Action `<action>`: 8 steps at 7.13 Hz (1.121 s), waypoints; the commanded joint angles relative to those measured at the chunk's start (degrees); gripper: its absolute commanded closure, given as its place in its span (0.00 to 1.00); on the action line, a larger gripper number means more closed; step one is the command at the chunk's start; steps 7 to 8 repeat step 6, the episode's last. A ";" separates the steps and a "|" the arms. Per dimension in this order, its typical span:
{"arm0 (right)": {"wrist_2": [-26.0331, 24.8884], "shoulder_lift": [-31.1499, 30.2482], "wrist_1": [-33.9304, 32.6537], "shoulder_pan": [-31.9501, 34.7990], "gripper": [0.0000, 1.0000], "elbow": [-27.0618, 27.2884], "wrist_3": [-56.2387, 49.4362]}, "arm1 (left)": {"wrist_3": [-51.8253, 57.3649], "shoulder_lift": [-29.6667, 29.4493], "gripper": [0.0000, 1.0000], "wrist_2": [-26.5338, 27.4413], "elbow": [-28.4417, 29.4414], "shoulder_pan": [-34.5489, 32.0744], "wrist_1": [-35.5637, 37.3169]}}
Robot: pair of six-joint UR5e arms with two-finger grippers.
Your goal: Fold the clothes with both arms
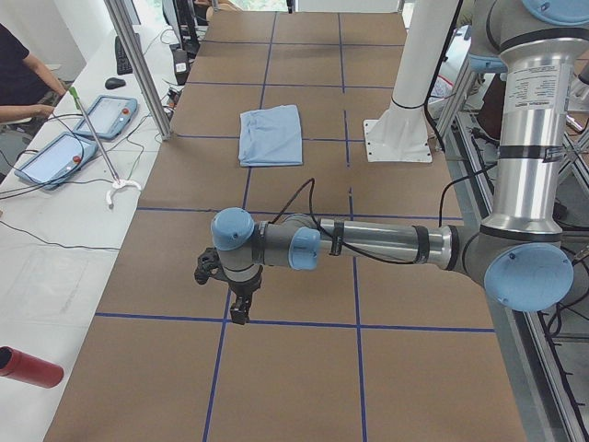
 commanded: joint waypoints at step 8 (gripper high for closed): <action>0.00 0.64 0.02 0.01 0.00 0.13 0.26 | -2.06 -0.22 0.00 -0.01 -0.24 0.09 -0.08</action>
